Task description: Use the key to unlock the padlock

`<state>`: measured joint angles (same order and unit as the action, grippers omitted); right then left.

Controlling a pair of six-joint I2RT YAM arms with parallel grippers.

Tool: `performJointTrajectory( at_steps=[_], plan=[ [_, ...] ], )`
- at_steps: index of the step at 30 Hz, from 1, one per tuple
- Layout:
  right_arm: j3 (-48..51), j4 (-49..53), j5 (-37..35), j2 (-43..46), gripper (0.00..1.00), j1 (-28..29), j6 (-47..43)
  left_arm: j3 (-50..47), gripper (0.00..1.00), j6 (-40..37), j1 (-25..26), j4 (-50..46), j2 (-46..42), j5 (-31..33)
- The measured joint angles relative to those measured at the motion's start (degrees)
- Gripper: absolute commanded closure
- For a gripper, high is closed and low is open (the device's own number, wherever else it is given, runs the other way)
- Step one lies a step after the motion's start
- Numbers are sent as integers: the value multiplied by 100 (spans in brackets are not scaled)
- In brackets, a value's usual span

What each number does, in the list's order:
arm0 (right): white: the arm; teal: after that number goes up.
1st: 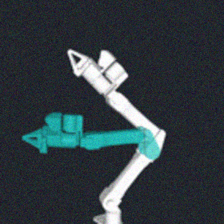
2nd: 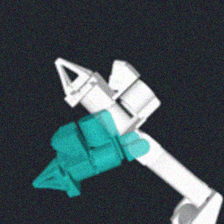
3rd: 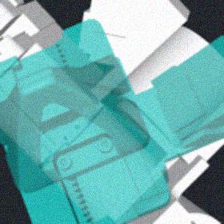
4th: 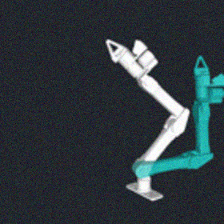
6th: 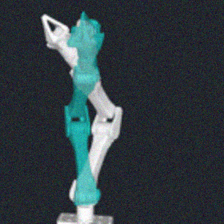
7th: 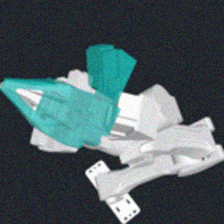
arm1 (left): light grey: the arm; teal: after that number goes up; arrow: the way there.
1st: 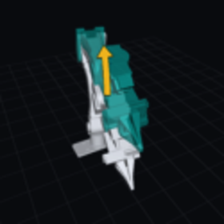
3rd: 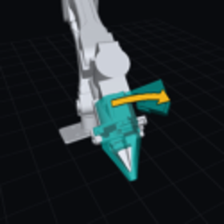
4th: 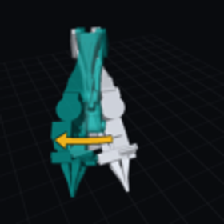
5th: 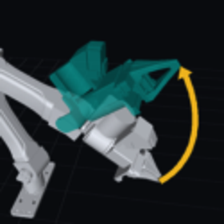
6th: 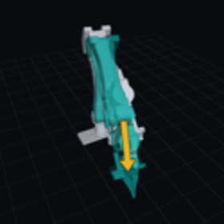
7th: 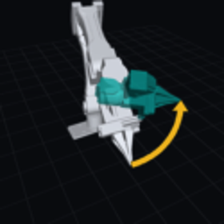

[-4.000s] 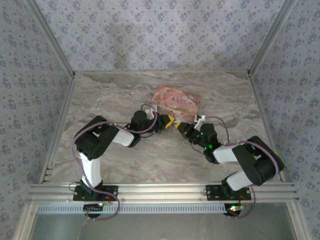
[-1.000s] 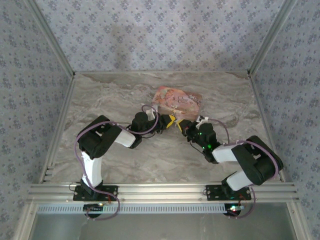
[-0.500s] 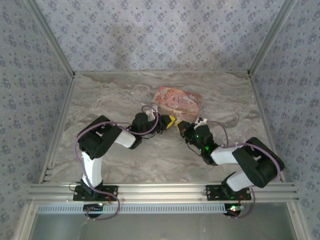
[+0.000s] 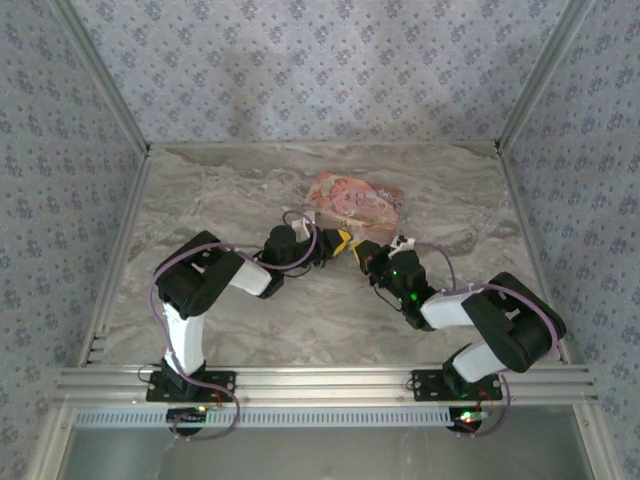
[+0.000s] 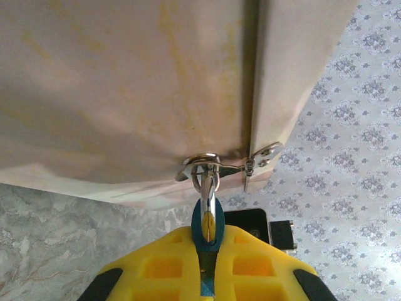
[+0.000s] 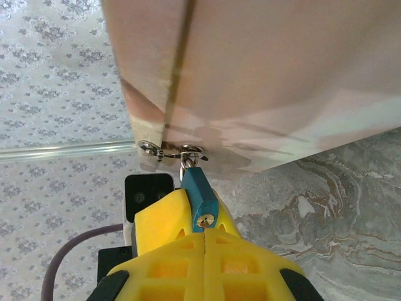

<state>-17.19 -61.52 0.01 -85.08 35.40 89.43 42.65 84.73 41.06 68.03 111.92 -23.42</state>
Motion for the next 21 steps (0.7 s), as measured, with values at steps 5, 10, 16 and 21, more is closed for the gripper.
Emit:
performJointTrajectory(
  at_steps=[5, 10, 16, 21],
  plan=[
    [0, -173, -11, -111, 100, -7, 326, 0, 94, 0, -2, 35, 0, 44],
    [0, -494, -28, -369, 100, -7, 632, 0, 96, 0, -9, 28, 2, 109],
    [-4, -732, -24, -551, 100, -31, 809, -4, 98, 0, -17, -2, 2, 142],
    [-11, -597, 76, -466, 100, -144, 804, -17, 98, 0, -15, 22, 2, 136]
  ],
)
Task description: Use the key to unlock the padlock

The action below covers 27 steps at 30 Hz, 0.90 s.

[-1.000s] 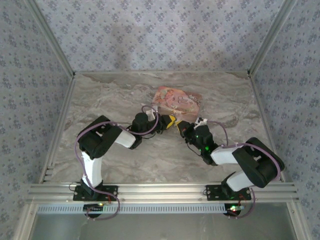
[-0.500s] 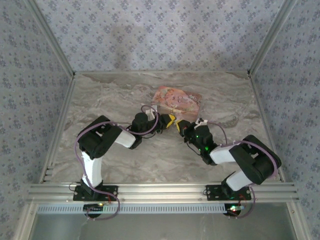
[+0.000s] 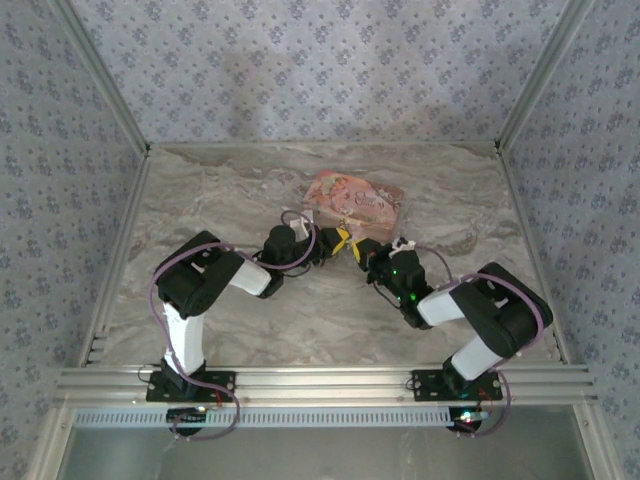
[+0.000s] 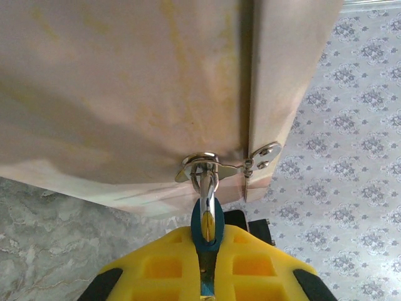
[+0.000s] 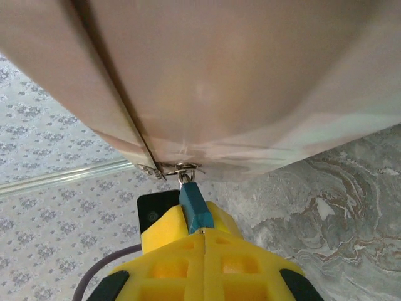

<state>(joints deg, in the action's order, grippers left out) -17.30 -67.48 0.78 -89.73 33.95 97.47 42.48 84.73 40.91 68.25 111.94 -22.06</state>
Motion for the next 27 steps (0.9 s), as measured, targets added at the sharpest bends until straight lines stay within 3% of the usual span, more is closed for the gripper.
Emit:
performJointTrajectory(
  at_steps=[17, 27],
  plan=[
    [-190, 833, 107, 334, 100, -59, 2, -26, 98, 0, 2, 66, 0, -24],
    [-527, 2039, -24, 874, 100, 11, -876, -26, 98, 0, 4, 144, -2, 17]
  ],
)
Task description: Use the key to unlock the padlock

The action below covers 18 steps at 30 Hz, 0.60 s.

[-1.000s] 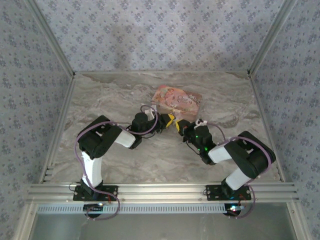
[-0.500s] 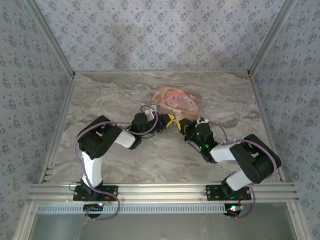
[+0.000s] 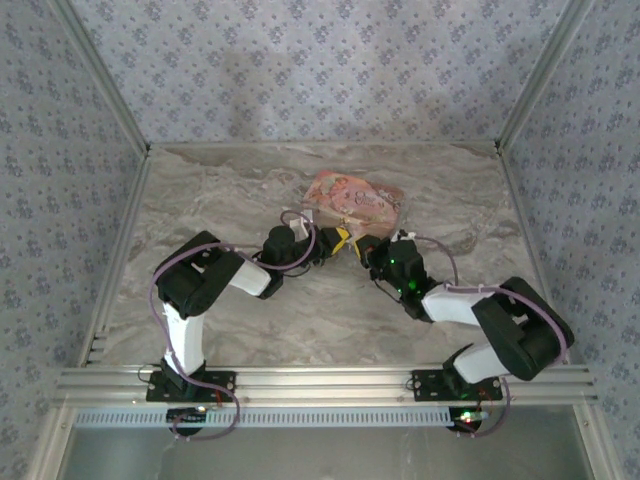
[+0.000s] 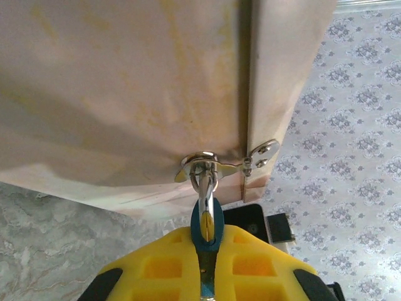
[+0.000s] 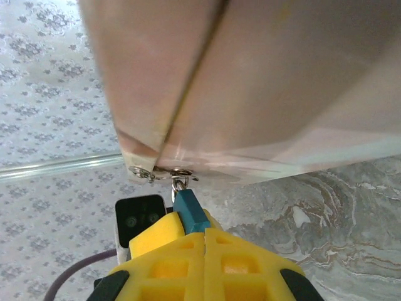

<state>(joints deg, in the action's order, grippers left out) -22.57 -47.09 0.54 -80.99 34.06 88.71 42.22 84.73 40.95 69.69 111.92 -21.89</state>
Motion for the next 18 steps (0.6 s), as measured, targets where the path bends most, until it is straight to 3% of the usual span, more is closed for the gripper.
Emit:
performJointTrajectory(
  at_steps=[18],
  plan=[
    [-157, 579, -168, 254, 100, 79, -890, 0, 98, 0, 11, 81, 0, -59]
  ],
)
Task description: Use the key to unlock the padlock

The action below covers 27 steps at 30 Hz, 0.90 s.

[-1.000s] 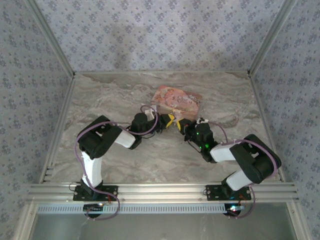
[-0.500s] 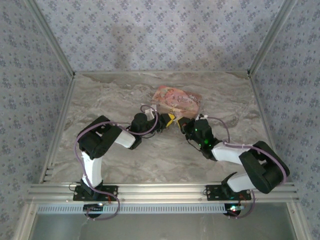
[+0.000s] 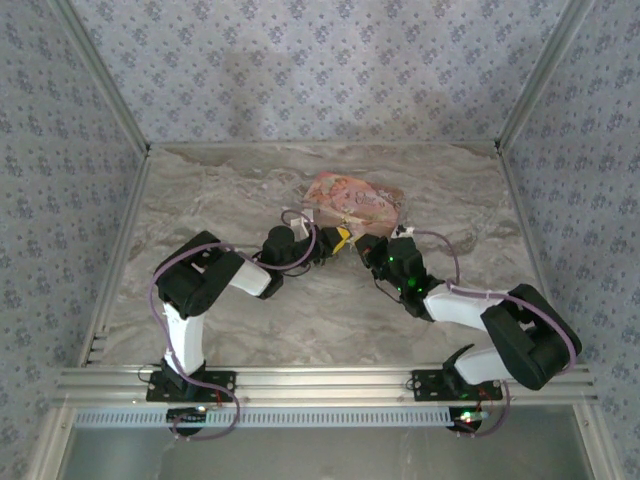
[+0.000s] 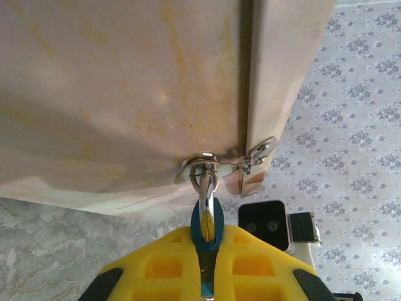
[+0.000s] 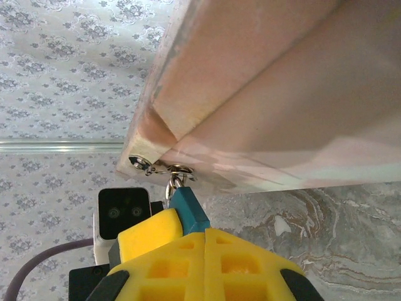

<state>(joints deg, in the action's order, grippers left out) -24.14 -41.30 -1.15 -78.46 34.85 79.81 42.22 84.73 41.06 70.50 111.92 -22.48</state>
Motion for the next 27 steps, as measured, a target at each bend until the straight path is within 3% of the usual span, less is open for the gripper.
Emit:
performJointTrajectory(
  at_steps=[27],
  plan=[
    [-39, -852, -358, -752, 100, 179, 1692, 0, 99, -24, -22, -203, 0, 374]
  ],
)
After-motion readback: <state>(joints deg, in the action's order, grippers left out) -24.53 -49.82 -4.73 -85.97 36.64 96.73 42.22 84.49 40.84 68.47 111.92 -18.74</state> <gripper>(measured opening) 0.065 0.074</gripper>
